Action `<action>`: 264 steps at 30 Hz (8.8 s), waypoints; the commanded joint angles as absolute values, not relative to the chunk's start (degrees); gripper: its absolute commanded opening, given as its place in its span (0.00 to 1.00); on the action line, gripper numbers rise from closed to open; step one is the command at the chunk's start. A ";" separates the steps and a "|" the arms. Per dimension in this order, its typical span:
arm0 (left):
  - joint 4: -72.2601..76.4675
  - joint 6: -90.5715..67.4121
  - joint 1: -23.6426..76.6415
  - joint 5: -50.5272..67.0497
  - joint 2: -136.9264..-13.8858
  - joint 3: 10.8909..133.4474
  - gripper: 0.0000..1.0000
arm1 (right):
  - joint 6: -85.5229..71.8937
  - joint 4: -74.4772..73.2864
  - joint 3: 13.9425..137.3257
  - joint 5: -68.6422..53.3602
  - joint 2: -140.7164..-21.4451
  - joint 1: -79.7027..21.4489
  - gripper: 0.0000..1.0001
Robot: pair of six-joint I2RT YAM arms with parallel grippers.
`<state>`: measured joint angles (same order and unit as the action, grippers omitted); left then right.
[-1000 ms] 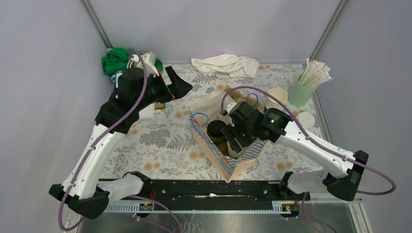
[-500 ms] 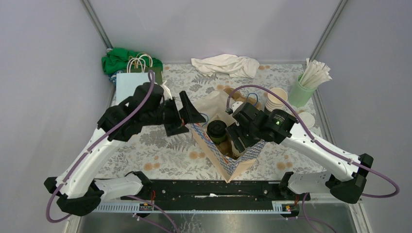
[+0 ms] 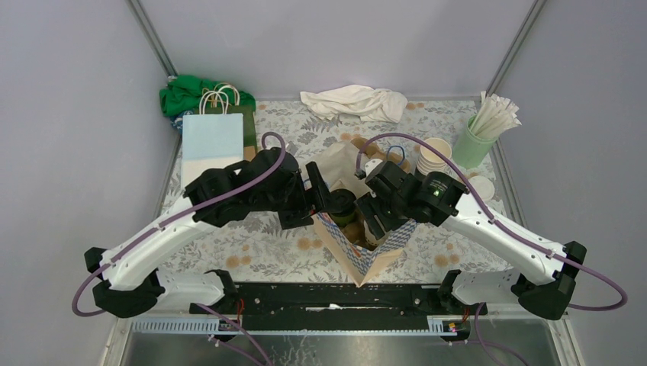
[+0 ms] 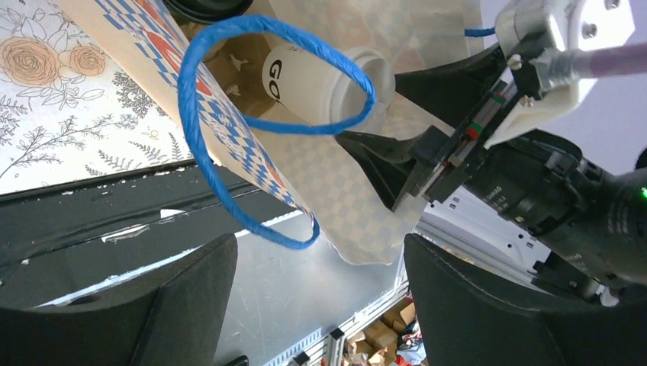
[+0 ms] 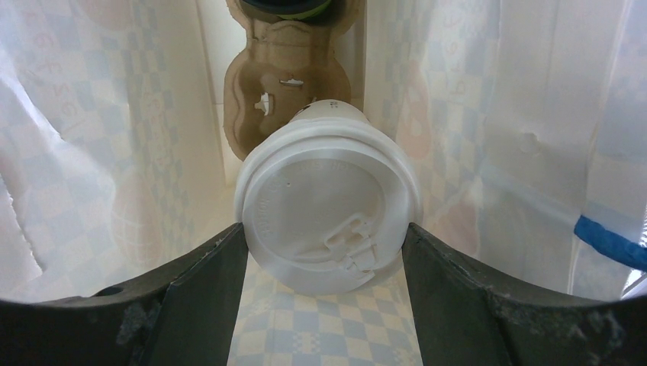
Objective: Pack the takeout coffee
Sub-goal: Place the coffee cup on the cup tray.
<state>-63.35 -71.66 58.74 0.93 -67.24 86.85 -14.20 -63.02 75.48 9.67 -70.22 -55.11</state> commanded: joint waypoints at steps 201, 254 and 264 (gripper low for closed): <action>-66.25 -23.34 27.62 17.07 -88.33 119.21 0.74 | -3.98 -62.29 94.03 -0.97 -81.71 -47.79 0.88; -38.21 -6.93 31.82 20.81 -93.65 103.39 0.00 | -0.27 -63.52 111.47 2.94 -84.18 -47.81 0.58; -28.89 -10.61 31.73 17.69 -86.44 92.24 0.00 | -0.49 -61.22 108.10 4.32 -85.11 -47.83 0.57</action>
<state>-35.29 -8.60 31.92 19.51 -87.74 93.34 -1.74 -62.59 108.97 3.60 -85.80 -48.21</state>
